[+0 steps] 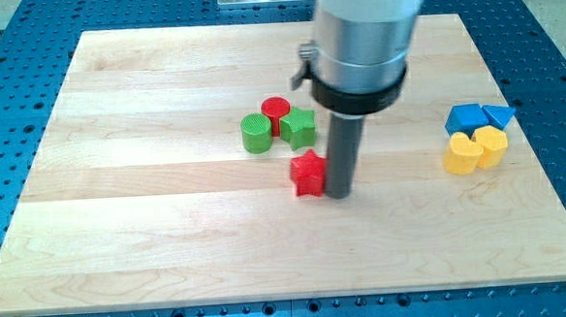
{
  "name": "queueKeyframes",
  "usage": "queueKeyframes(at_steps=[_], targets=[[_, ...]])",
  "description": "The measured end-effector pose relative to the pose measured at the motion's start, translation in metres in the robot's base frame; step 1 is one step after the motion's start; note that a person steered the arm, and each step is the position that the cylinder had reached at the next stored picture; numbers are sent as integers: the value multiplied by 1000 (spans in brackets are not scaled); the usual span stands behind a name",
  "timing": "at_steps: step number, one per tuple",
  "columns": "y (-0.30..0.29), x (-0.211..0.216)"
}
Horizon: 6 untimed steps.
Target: Push the red star into the green circle
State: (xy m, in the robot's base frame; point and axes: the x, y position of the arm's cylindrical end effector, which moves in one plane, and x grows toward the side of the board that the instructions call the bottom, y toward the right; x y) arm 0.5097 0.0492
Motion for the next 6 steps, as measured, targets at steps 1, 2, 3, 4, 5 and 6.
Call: queueKeyframes(at_steps=[1,2,3,4,5,6], targets=[[-32,0],[-40,11],[-44,51],[-79,63],[-66,33],[-50,1]])
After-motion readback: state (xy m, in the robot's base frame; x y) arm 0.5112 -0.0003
